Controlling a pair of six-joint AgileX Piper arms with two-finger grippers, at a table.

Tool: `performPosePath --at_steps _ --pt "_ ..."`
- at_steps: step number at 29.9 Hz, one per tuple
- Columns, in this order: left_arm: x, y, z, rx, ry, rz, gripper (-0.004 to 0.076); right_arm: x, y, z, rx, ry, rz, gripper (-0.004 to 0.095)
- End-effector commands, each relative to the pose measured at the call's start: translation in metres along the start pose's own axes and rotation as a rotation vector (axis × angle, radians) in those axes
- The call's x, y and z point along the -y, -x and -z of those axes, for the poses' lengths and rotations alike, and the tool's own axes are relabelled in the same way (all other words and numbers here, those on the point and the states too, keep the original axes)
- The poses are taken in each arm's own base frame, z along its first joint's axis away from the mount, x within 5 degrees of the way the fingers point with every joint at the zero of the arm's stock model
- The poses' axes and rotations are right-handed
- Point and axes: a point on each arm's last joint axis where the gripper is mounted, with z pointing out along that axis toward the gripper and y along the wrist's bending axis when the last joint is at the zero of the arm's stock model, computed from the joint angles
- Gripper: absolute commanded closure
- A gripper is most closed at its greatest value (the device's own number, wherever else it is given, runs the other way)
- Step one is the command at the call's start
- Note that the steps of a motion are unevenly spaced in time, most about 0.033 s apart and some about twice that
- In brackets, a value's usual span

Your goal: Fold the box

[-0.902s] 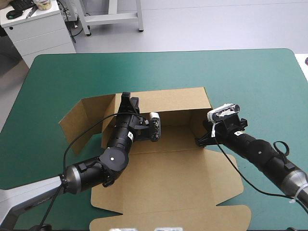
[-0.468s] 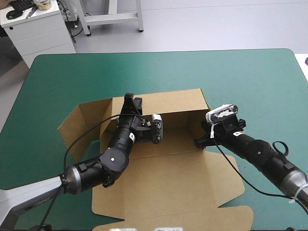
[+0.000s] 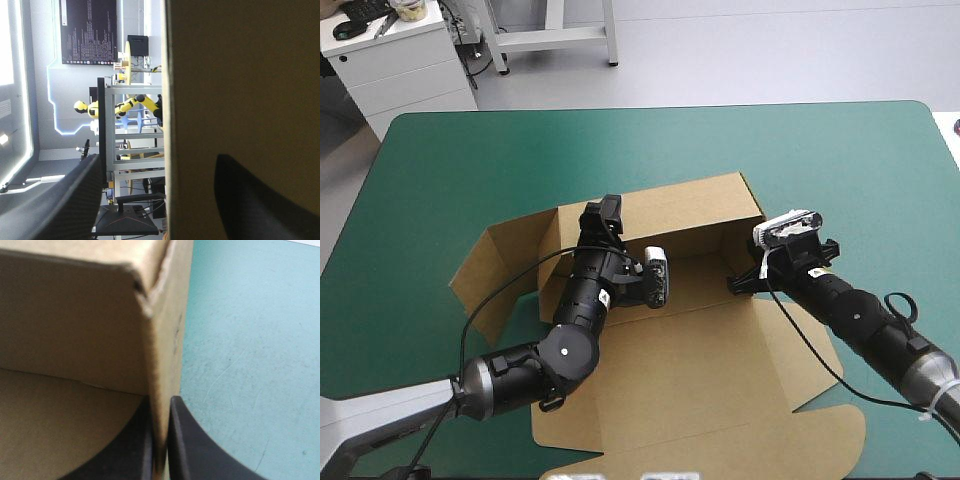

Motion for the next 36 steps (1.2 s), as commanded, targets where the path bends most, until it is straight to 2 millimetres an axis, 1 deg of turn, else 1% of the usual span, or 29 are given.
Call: performPosePath --at_steps 1,4,8,11,14,15,16,17,18,19,20,22,24,25,26,27,29,30,32,35,36 --pt "-0.023 0.01 0.017 0.015 0.154 -0.013 0.0256 0.007 0.026 0.001 0.105 -0.075 -0.029 0.0922" --pt "-0.022 0.016 0.027 0.014 0.179 -0.014 0.0256 0.009 0.034 -0.009 0.114 -0.091 -0.03 0.0923" --pt "-0.022 0.02 0.035 -0.005 0.198 -0.005 0.0256 0.009 0.044 -0.023 0.113 -0.093 -0.048 0.0923" --pt "-0.019 0.022 0.04 -0.02 0.188 0.011 0.0256 0.009 0.047 -0.035 0.103 -0.096 -0.058 0.0922" --pt "-0.017 0.022 0.043 -0.033 0.172 0.021 0.0268 0.011 0.048 -0.04 0.104 -0.116 -0.07 0.0922" --pt "-0.017 0.022 0.043 -0.035 0.17 0.015 0.0295 0.012 0.048 -0.041 0.108 -0.124 -0.072 0.0922" --pt "-0.016 0.022 0.043 -0.039 0.165 -0.003 0.0342 0.012 0.048 -0.041 0.108 -0.129 -0.083 0.0923" --pt "-0.015 0.022 0.043 -0.045 0.154 -0.039 0.0419 0.012 0.048 -0.041 0.107 -0.13 -0.096 0.0922" --pt "-0.014 0.021 0.042 -0.052 0.132 -0.07 0.0525 0.013 0.048 -0.041 0.108 -0.131 -0.096 0.0923" --pt "-0.011 0.02 0.042 -0.059 0.099 -0.111 0.0649 0.012 0.048 -0.041 0.107 -0.13 -0.096 0.0922" --pt "-0.008 0.02 0.042 -0.064 0.049 -0.141 0.0729 0.012 0.048 -0.041 0.107 -0.13 -0.096 0.0922" --pt "-0.005 0.02 0.041 -0.077 -0.049 -0.151 0.0708 0.012 0.047 -0.041 0.104 -0.124 -0.096 0.0922" --pt "-0.006 0.02 0.04 -0.097 -0.22 -0.099 0.071 0.012 0.047 -0.041 0.104 -0.124 -0.096 0.0923" --pt "-0.009 0.02 0.039 -0.104 -0.341 -0.05 0.071 0.012 0.047 -0.042 0.102 -0.12 -0.096 0.0923" --pt "-0.014 0.018 0.037 -0.11 -0.422 -0.031 0.071 0.011 0.047 -0.042 0.098 -0.113 -0.096 0.0923" --pt "-0.024 0.018 0.035 -0.104 -0.489 0.02 0.071 0.01 0.047 -0.042 0.094 -0.106 -0.096 0.0922" --pt "-0.045 0.008 0.027 -0.125 -0.614 0.174 0.071 0.009 0.046 -0.042 0.087 -0.092 -0.096 0.0923" --pt "-0.057 0.004 0.025 -0.128 -0.648 0.255 0.071 0.009 0.046 -0.042 0.086 -0.09 -0.096 0.0922" --pt "-0.082 -0.013 0.015 -0.162 -0.676 0.432 0.071 0.009 0.046 -0.042 0.086 -0.09 -0.096 0.0922" --pt "-0.124 -0.044 0.006 -0.189 -0.676 0.734 0.0711 0.009 0.046 -0.042 0.086 -0.09 -0.096 0.0922" --pt "-0.135 -0.055 0.003 -0.194 -0.66 0.812 0.0711 0.009 0.046 -0.042 0.085 -0.091 -0.097 0.0922"
